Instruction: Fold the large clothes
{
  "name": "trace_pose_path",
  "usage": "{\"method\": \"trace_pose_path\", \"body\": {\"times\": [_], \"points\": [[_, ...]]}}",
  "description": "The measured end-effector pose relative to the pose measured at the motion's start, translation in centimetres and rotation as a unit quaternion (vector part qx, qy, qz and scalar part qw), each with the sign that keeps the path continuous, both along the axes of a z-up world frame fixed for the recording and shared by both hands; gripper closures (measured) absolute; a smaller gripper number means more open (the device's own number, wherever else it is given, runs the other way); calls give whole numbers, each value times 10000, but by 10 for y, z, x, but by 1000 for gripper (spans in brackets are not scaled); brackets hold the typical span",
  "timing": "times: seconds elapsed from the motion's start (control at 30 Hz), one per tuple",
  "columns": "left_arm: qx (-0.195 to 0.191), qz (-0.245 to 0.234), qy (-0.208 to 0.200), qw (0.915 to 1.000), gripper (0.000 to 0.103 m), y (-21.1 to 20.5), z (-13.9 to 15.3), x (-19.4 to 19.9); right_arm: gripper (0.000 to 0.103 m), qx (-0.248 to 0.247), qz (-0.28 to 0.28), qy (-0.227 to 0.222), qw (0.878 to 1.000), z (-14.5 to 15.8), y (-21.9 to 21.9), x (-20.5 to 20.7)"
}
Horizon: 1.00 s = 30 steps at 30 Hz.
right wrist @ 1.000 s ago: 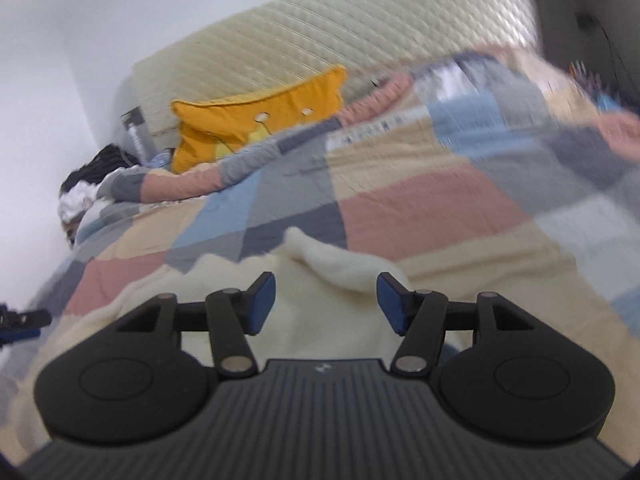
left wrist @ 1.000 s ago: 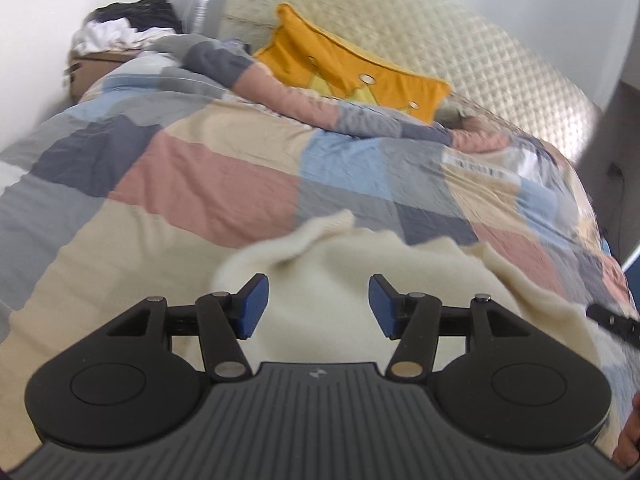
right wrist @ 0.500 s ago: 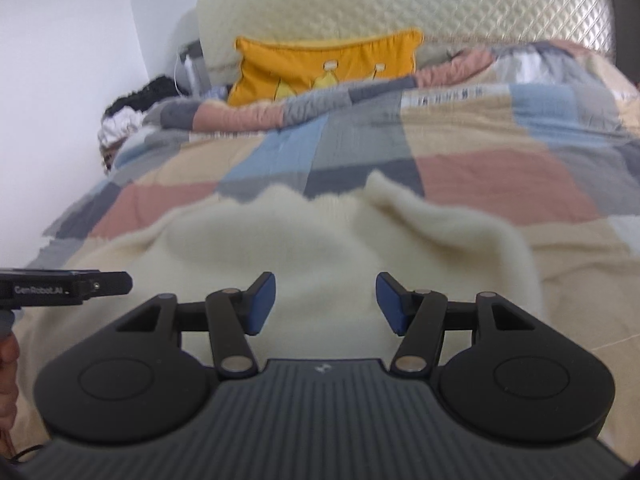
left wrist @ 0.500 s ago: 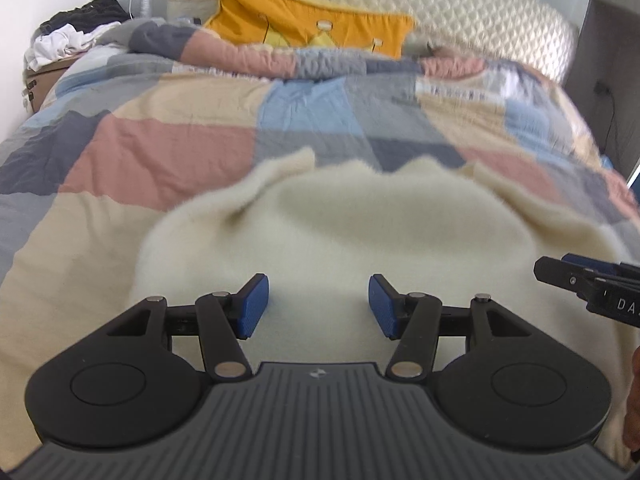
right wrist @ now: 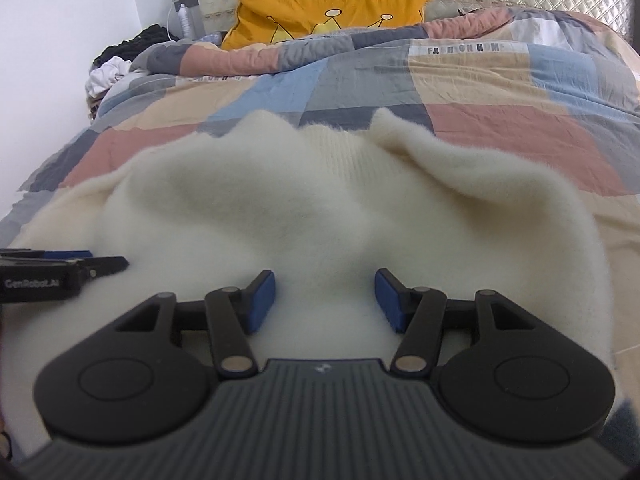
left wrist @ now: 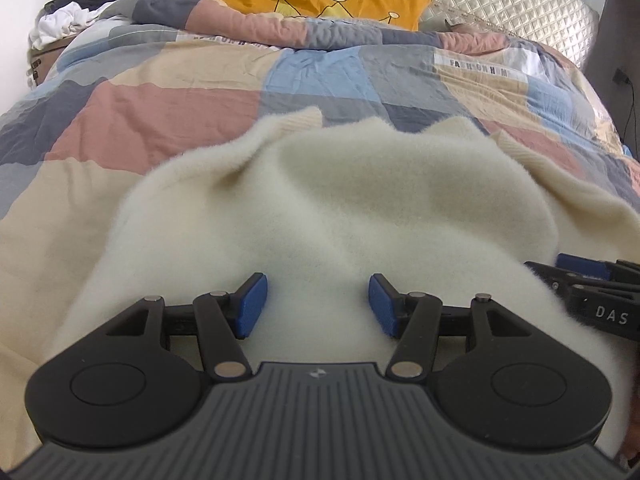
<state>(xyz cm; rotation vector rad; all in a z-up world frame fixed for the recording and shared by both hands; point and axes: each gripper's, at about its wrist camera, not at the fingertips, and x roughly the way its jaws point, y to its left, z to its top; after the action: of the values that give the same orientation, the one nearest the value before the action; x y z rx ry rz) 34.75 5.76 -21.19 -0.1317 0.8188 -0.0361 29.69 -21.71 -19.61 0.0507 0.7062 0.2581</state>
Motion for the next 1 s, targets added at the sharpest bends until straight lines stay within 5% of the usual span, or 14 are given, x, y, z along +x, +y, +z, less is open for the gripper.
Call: {"method": "trace_pose_path", "body": {"times": [0.13, 0.33, 0.47, 0.7, 0.83, 1.0], "points": [[-484, 132, 62, 9987, 39, 4, 24, -23, 46, 83, -8, -49, 10000, 2, -3, -5], [-1544, 144, -40, 9879, 21, 6, 55, -91, 46, 115, -50, -47, 9999, 6, -6, -10], [-2587, 534, 185, 9643, 20, 20, 44, -130, 46, 157, -76, -24, 9998, 8, -8, -10], [-3613, 1238, 682, 9217, 19, 39, 11, -139, 46, 296, -148, 26, 9994, 13, -12, -16], [-3940, 1381, 851, 9047, 19, 47, 8, -145, 46, 482, -189, 85, 9986, 18, -17, -23], [-3717, 1323, 1056, 9128, 19, 43, 2, -147, 46, 542, -210, 111, 9982, 20, -19, -26]]}}
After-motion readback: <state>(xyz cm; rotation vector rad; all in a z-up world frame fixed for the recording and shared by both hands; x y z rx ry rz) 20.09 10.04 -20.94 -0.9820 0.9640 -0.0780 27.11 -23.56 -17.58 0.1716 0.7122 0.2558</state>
